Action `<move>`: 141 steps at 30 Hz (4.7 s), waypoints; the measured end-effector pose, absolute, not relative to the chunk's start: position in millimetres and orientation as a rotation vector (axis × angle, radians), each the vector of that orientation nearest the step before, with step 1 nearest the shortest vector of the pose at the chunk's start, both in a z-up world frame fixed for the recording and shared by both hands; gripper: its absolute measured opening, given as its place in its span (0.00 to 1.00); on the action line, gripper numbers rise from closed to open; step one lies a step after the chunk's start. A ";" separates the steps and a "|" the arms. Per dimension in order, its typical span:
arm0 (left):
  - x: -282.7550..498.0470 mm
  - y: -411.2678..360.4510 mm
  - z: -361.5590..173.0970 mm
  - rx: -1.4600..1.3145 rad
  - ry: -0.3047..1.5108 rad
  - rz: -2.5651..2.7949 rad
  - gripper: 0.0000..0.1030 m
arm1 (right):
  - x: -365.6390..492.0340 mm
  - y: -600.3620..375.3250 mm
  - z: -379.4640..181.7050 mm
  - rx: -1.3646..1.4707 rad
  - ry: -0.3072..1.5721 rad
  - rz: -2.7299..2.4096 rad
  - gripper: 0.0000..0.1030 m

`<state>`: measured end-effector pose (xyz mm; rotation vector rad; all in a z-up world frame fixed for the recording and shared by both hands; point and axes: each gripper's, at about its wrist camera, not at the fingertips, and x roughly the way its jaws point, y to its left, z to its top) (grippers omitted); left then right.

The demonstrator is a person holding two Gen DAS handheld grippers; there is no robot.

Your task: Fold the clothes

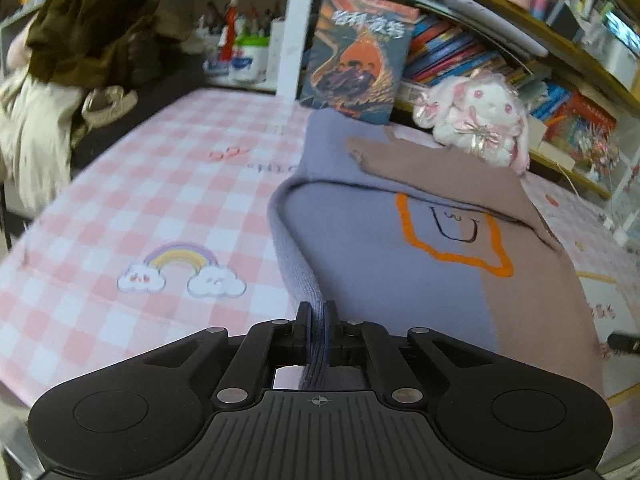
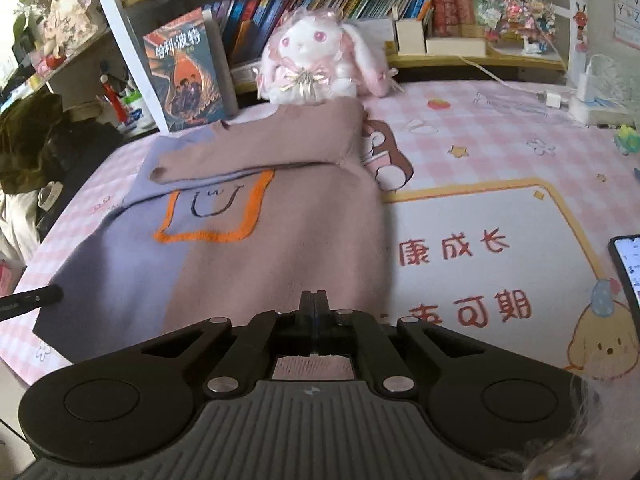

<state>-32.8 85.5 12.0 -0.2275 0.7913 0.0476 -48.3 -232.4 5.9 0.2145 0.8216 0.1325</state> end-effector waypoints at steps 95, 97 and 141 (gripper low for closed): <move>-120.0 107.1 -14.1 -0.618 0.933 -0.049 0.04 | -123.9 -281.6 -25.2 0.478 1.001 0.192 0.05; -130.8 103.7 -12.7 -0.626 0.939 -0.050 0.04 | -134.2 -286.1 -24.7 0.489 1.011 0.202 0.05; 63.7 147.6 -8.6 -1.016 0.722 -0.215 0.06 | 34.6 -337.9 11.3 0.995 0.637 0.193 0.05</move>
